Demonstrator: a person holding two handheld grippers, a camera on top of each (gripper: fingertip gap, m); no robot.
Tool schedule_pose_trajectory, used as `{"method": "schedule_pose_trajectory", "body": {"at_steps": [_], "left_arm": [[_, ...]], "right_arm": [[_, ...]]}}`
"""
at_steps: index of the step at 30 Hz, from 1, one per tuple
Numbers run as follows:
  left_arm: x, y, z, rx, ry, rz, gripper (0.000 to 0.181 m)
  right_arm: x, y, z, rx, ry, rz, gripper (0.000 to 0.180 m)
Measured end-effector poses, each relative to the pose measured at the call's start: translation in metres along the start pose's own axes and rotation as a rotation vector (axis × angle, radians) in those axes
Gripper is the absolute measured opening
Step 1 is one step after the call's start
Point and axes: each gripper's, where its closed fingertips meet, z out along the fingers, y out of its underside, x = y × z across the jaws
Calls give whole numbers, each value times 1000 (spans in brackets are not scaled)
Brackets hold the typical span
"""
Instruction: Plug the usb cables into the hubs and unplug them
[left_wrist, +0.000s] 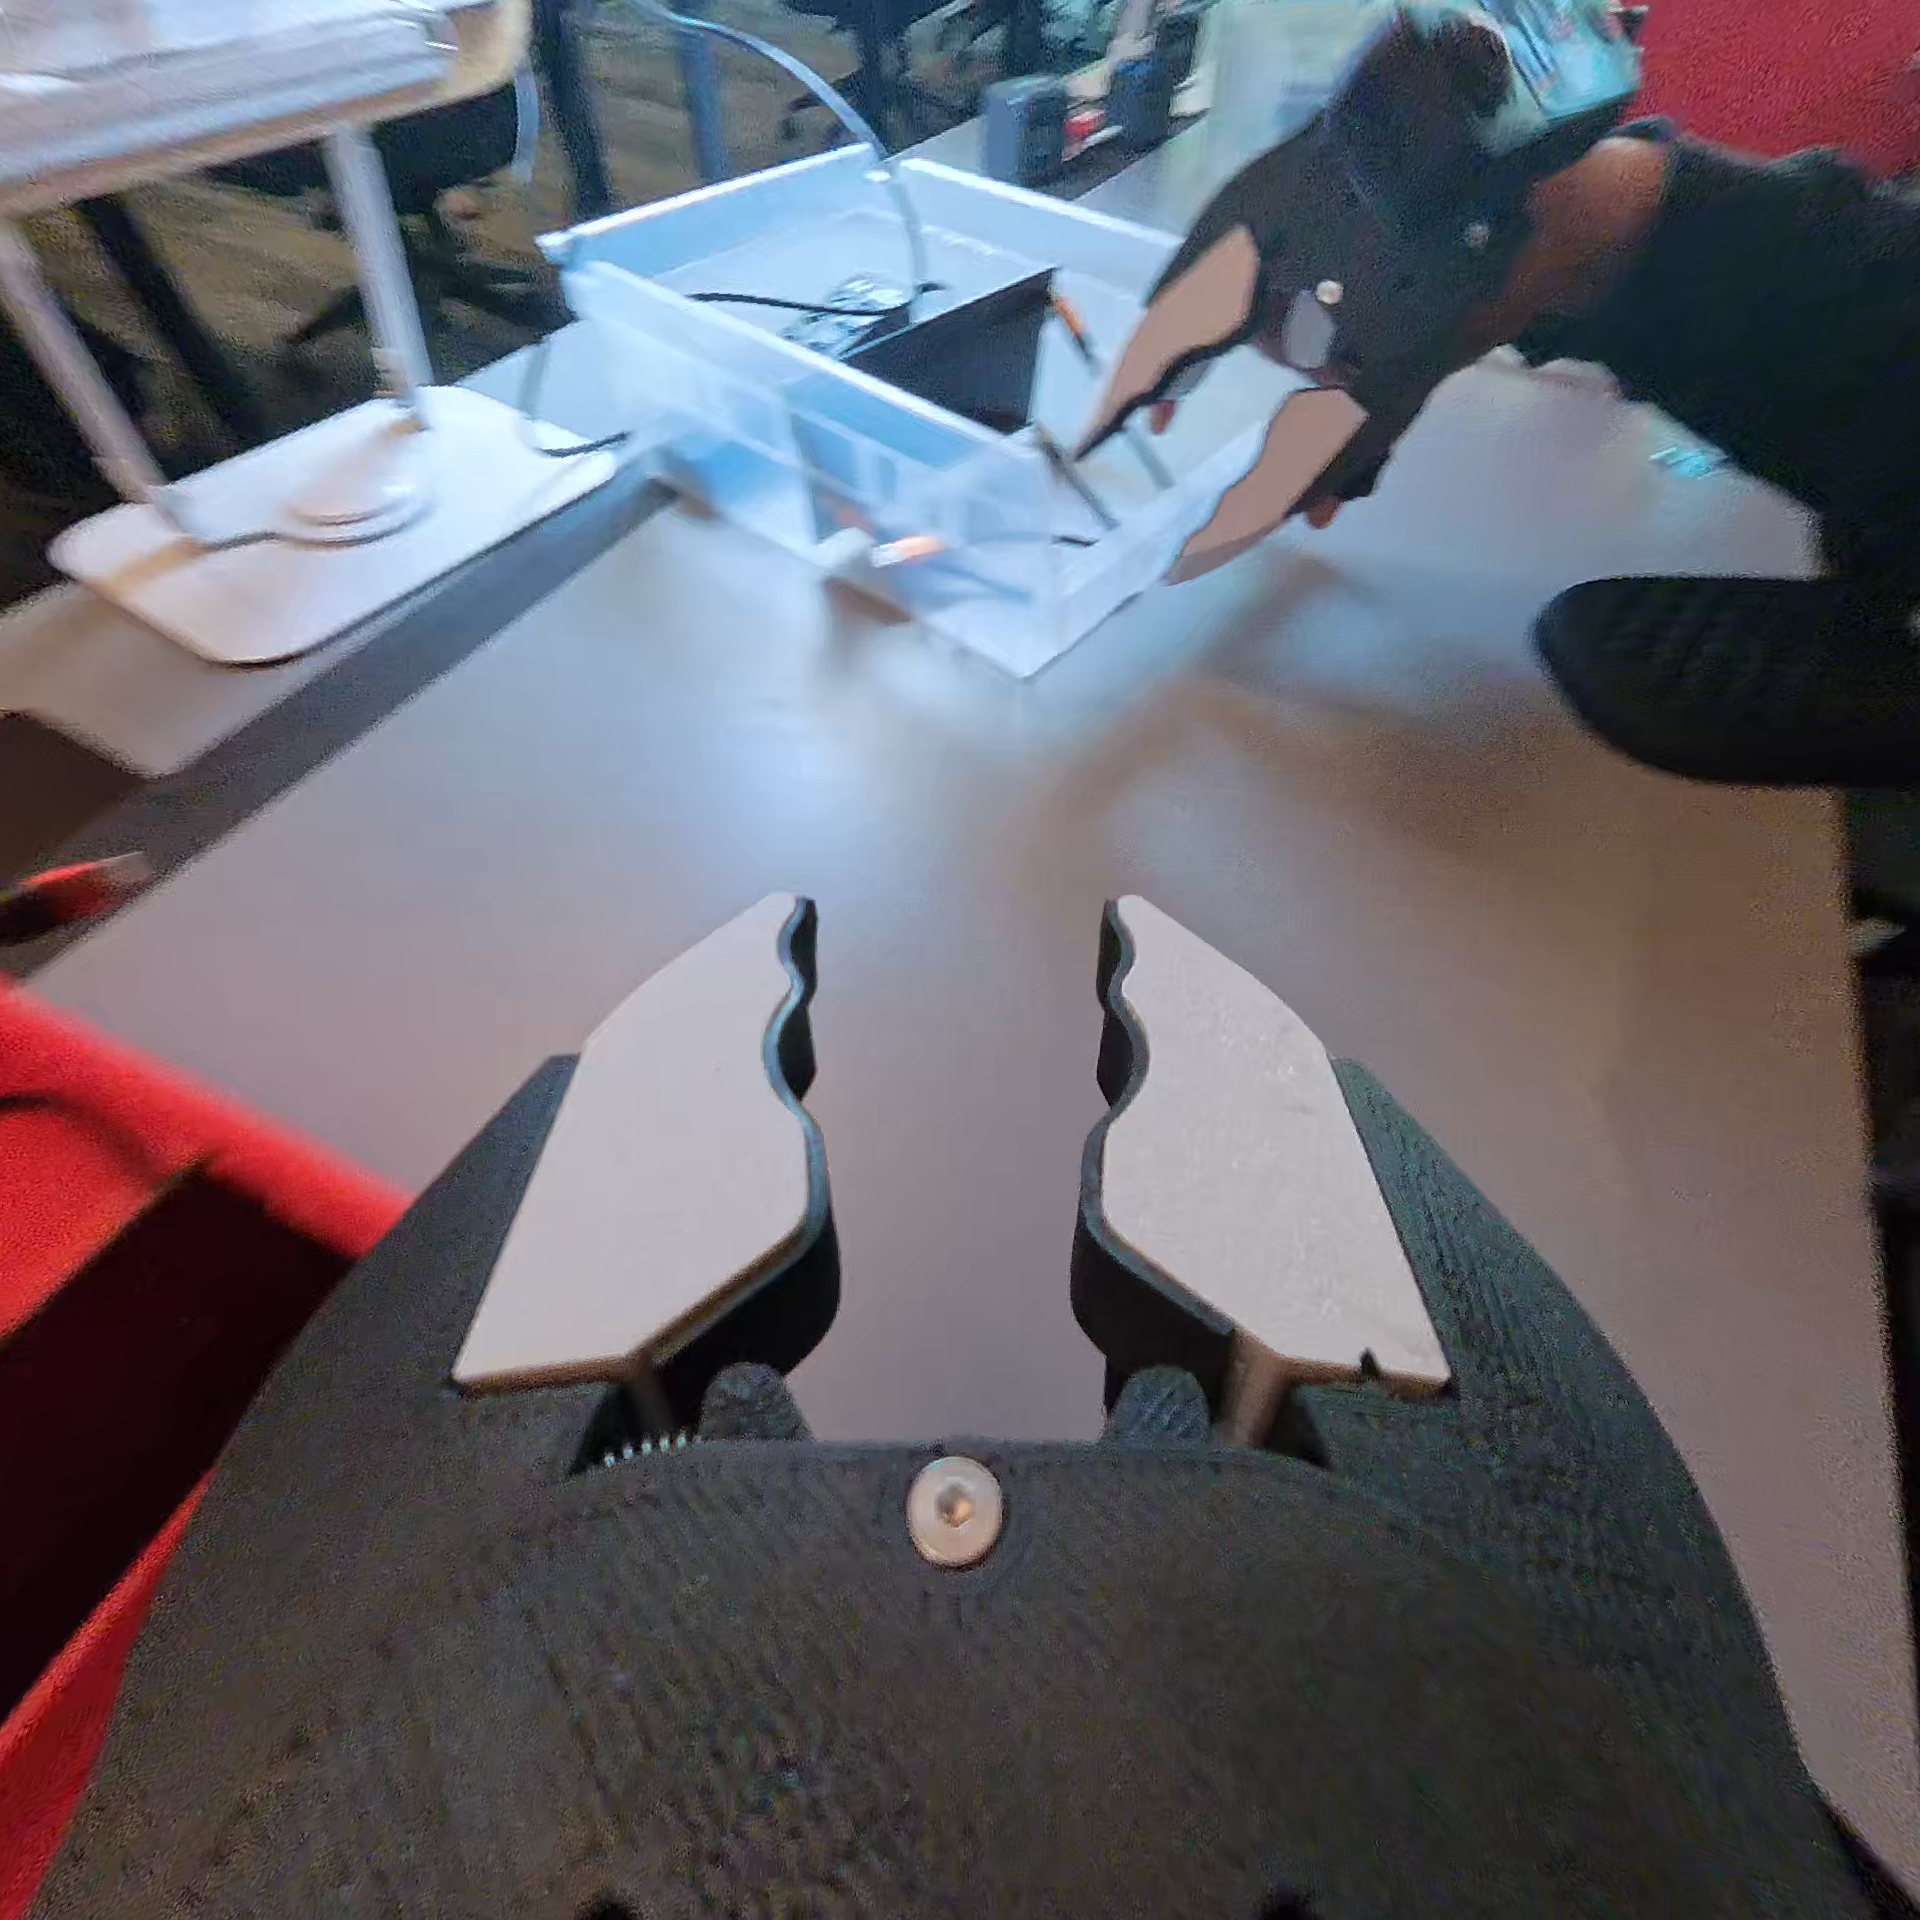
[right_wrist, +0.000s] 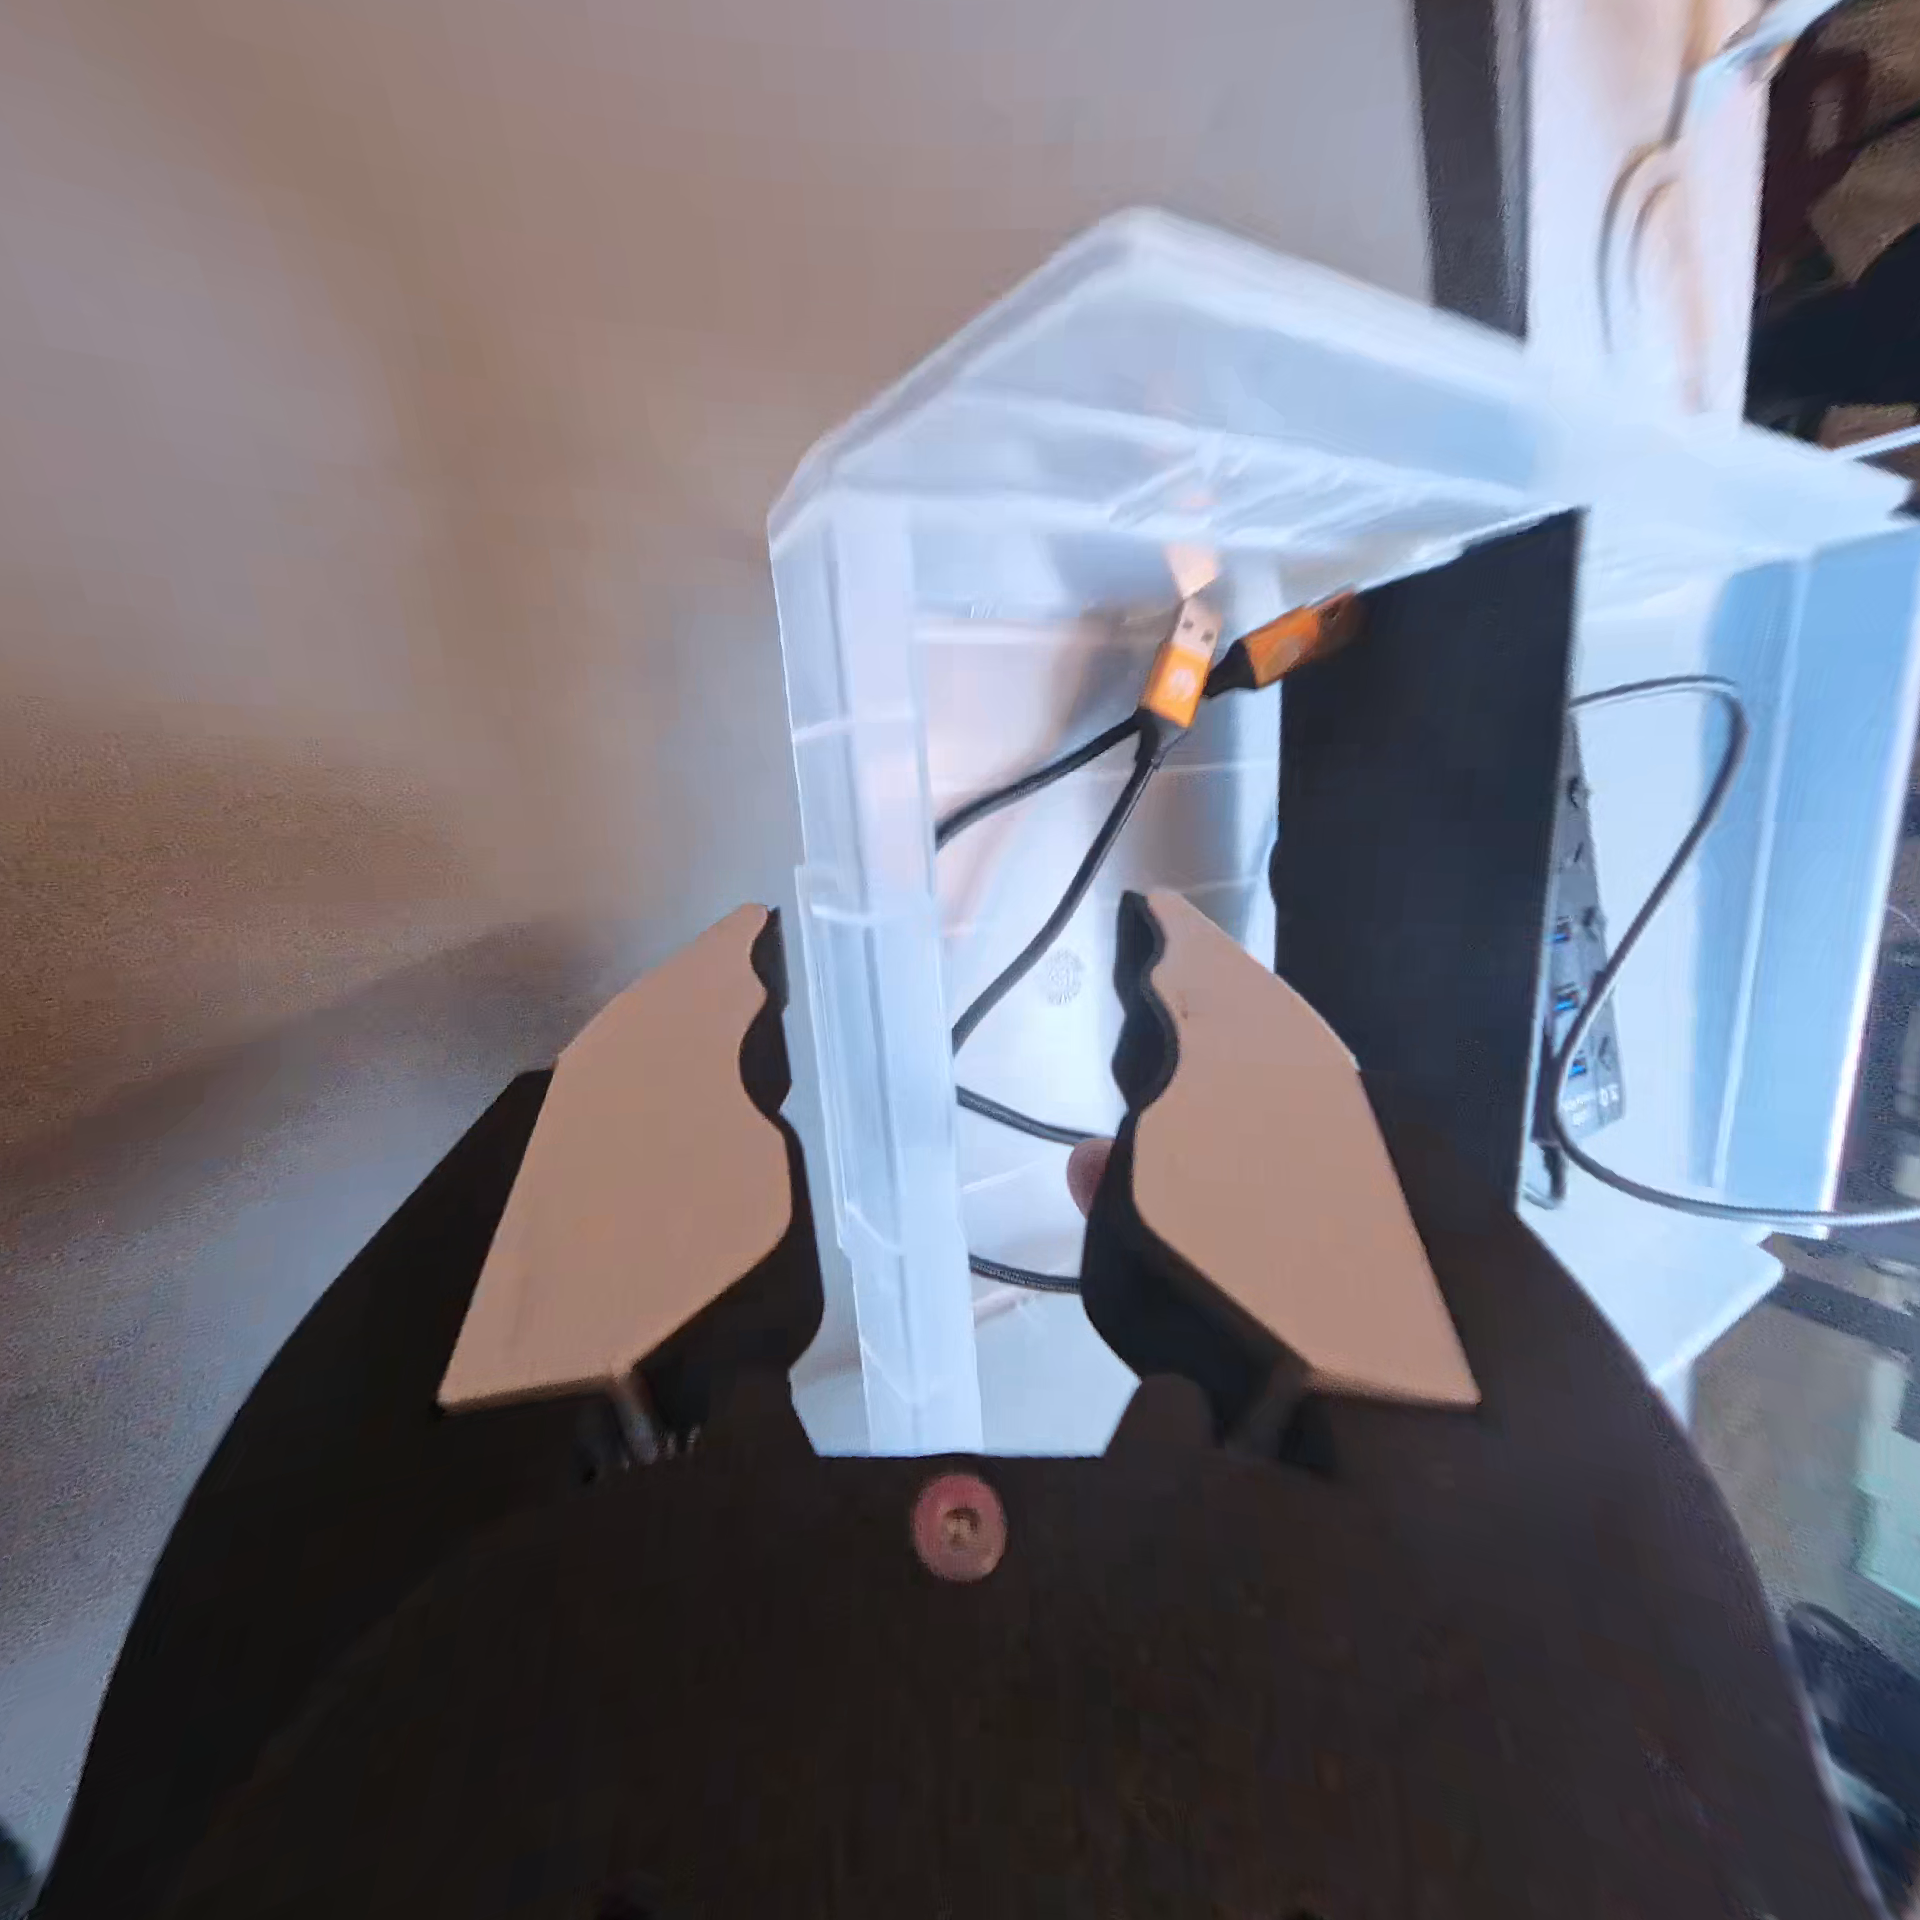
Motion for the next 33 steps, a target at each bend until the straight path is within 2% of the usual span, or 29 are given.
{"method": "schedule_pose_trajectory", "body": {"at_steps": [2,4,8,12,14,15,19,27,30,33], "left_arm": [[-19,5,-26,-45,-97,35,53],[-37,24,-49,-159,-166,47,58],[-72,85,-79,-493,-264,118,61],[-107,134,-83,-774,-347,283,62],[-109,143,-73,-837,-329,348,47],[-104,144,-66,-847,-297,363,37],[-92,129,-34,-778,-305,428,29],[-75,108,12,-691,-311,412,30],[-75,106,16,-665,-313,377,30],[-77,101,9,-637,-369,381,39]], "right_arm": [[-5,12,13,-61,-14,-53,53],[-16,14,16,-52,-90,-36,29],[-17,22,12,-63,-74,-36,29],[-29,24,3,-82,-52,1,30],[-38,21,-2,-87,-50,11,30],[-43,19,-4,-92,-49,16,30],[-54,11,-8,-106,-20,52,30],[-32,-4,11,-95,62,143,30],[-28,-6,15,-47,46,190,30],[-28,-11,4,16,41,212,34]]}}
